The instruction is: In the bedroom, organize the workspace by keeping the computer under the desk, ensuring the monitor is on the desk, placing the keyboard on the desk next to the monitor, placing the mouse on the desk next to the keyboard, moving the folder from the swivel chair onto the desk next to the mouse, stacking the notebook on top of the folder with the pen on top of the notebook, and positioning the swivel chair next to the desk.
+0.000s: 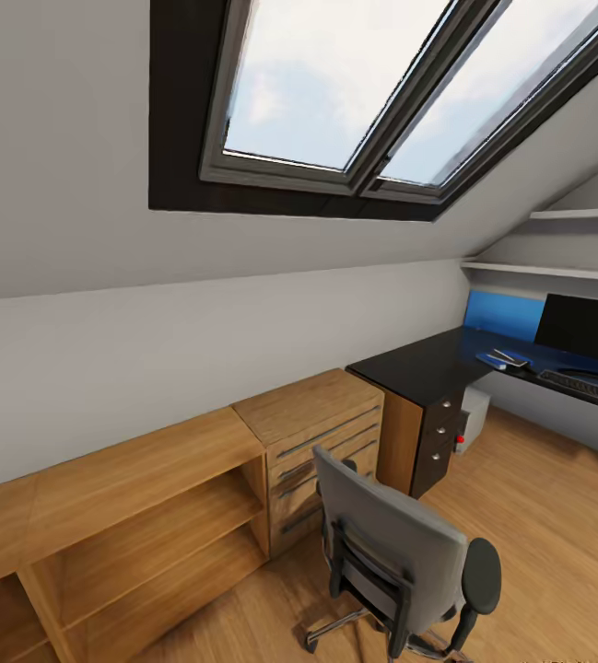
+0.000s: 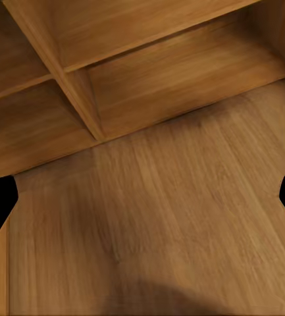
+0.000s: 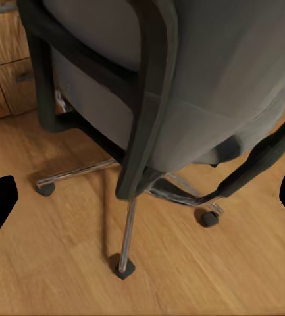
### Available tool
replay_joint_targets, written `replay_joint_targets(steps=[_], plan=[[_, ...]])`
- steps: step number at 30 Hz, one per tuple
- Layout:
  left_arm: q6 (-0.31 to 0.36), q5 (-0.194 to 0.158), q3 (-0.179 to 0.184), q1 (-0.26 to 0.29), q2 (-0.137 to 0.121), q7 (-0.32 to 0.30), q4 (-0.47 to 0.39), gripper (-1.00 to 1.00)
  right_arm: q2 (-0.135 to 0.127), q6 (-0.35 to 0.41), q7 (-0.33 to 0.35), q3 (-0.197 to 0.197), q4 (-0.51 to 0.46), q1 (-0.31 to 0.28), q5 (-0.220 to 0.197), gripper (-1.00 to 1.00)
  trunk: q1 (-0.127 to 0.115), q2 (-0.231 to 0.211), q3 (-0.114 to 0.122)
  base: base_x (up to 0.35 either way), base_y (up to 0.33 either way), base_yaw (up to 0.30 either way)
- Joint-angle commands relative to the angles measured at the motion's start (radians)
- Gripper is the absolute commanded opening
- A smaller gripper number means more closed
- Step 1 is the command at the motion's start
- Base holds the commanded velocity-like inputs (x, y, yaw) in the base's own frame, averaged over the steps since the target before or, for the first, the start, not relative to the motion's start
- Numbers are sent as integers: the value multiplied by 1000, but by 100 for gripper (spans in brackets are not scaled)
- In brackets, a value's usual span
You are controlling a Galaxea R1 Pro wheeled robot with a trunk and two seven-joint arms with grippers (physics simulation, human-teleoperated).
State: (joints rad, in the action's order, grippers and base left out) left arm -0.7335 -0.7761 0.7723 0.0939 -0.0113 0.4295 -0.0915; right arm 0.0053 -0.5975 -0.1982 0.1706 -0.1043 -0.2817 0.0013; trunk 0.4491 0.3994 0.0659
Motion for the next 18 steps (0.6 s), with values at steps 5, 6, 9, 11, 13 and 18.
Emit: replay_joint_targets(steps=[5,6,9,11,13,18], plan=[[1,-2,8,0,-1,9,-2,100,-1,-1,-9,8,1,-1,0,100,1,1,-4,201,0,-268],[1,-2,7,0,-1,9,-2,100,-1,-1,-9,8,1,-1,0,100,1,1,-5,35,0,-257],[1,-2,7,0,-1,9,-2,100,-1,-1,-9,8,1,-1,0,100,1,1,-7,23,0,-256],[1,-2,8,0,-1,9,-2,100,0,-1,-8,8,2,-1,0,100,1,1,-9,8,0,-254],[2,-2,8,0,-1,9,-2,100,-1,-1,-8,9,2,-1,0,100,1,1,-11,4,0,-254],[1,-2,8,0,-1,9,-2,100,-1,-2,-8,8,1,-1,0,100,1,1,-15,1,0,-246]])
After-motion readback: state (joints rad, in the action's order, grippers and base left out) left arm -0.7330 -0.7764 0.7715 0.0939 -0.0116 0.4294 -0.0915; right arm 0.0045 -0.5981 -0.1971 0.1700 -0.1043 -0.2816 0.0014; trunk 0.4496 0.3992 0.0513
